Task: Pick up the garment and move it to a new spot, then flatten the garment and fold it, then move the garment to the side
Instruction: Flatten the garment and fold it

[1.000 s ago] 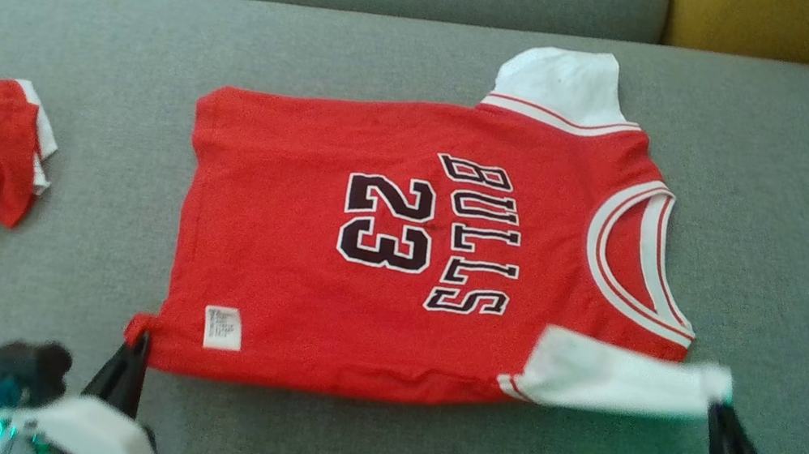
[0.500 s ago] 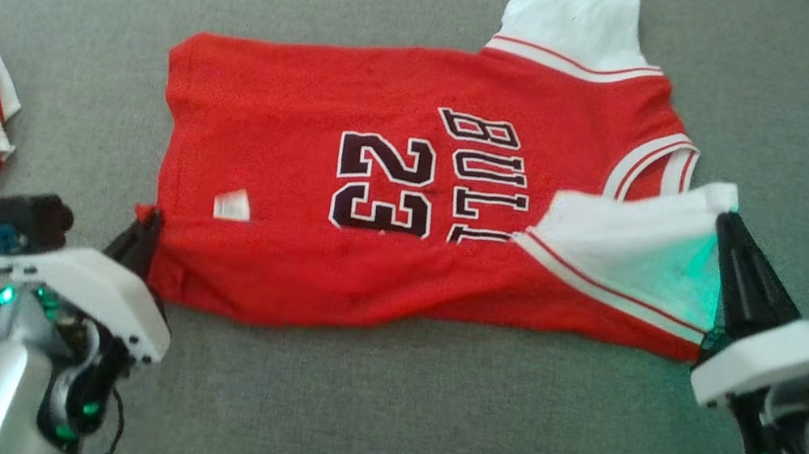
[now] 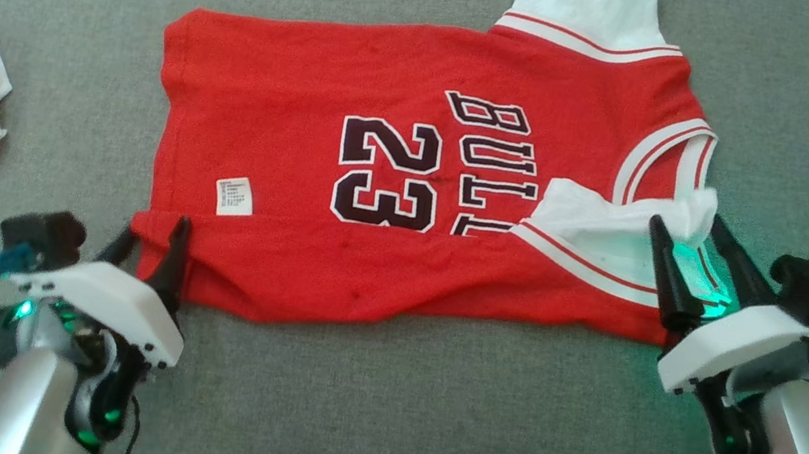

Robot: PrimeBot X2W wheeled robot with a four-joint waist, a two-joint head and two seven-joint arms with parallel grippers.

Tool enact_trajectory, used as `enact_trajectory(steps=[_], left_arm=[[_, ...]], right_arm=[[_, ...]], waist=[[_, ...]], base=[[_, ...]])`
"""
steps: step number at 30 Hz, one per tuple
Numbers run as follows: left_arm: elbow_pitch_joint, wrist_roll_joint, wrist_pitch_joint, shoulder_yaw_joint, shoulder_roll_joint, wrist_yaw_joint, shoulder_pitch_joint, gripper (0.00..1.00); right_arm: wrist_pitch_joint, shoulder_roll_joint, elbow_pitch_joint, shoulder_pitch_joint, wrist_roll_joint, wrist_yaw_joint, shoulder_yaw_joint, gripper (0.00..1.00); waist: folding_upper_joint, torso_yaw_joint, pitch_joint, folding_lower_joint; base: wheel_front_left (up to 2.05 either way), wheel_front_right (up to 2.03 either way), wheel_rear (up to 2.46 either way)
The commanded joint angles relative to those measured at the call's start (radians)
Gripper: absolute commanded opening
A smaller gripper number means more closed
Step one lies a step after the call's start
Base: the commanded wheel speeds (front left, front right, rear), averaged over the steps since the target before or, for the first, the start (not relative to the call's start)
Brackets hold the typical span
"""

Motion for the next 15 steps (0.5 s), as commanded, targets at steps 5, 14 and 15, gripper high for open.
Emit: enact_trajectory(steps=[5,14,15], left_arm=[[-0.063,0.072,-0.208,0.026,-0.003,0.037,0.035,1.00],[-0.243,0.212,-0.339,0.008,0.006,0.098,0.139,1.00],[-0.265,0.224,-0.340,0.006,0.006,0.106,0.154,1.00]], right_arm=[[-0.129,0.010,-0.067,0.017,-0.055,0.007,-0.042,1.00],[-0.135,0.092,-0.336,0.224,-0.205,0.007,-0.181,1.00],[-0.122,0.102,-0.368,0.251,-0.219,0.007,-0.191,1.00]], waist=[[0.0000,0.002,-0.032,-0.0001],[0.0000,-0.005,-0.105,-0.0001],[0.0000,-0.006,-0.111,-0.0001]], base=[[0.00,0.00,0.00],[0.00,0.00,0.00],[0.00,0.00,0.00]])
